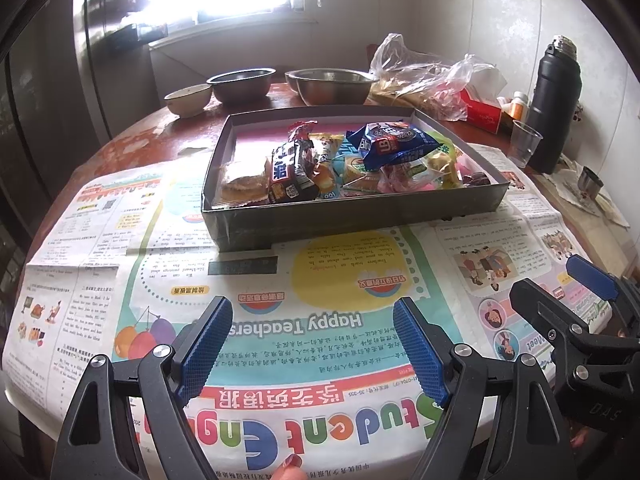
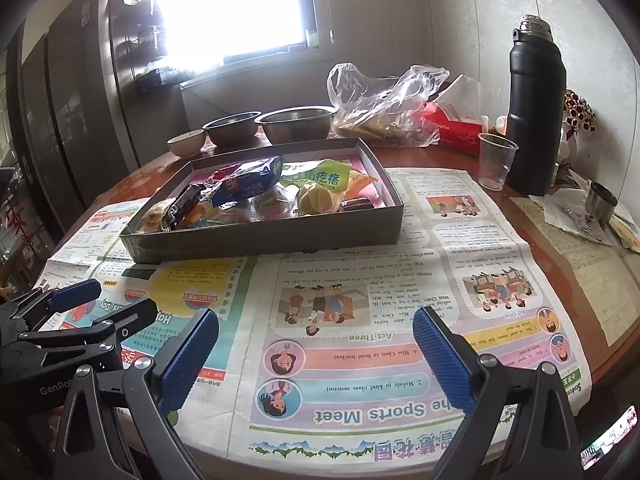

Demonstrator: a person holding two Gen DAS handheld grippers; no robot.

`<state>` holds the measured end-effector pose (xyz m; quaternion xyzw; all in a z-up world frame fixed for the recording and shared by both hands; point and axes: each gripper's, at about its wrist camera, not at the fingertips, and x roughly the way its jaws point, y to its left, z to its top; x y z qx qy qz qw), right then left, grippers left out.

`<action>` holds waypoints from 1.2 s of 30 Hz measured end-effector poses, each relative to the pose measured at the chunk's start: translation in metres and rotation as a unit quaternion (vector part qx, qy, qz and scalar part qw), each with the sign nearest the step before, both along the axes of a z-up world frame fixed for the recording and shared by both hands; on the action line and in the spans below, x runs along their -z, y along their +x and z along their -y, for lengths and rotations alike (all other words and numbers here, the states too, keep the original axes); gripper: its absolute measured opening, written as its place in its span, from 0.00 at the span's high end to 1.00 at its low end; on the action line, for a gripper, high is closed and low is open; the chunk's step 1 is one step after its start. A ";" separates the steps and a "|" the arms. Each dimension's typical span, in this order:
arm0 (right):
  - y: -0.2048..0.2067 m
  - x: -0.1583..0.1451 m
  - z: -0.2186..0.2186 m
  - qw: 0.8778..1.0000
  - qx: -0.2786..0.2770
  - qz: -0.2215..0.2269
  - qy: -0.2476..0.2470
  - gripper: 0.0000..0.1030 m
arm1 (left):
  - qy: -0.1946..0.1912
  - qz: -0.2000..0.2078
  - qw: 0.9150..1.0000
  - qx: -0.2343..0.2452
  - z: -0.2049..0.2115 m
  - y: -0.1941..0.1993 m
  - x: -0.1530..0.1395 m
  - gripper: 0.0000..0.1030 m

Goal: Organize snacks

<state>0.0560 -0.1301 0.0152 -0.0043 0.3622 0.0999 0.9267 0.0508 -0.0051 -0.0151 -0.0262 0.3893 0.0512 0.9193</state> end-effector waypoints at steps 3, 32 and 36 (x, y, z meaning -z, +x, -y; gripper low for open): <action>0.000 0.001 -0.001 1.000 -0.001 -0.003 0.001 0.05 | -0.002 -0.001 1.000 0.000 -0.001 0.000 0.000 0.19; 0.001 0.006 -0.001 1.000 -0.003 -0.010 0.003 0.04 | -0.001 -0.003 1.000 -0.004 -0.006 0.001 0.001 0.19; 0.001 0.006 -0.001 1.000 -0.002 -0.010 0.004 0.04 | -0.001 -0.003 1.000 -0.005 -0.007 0.001 0.001 0.19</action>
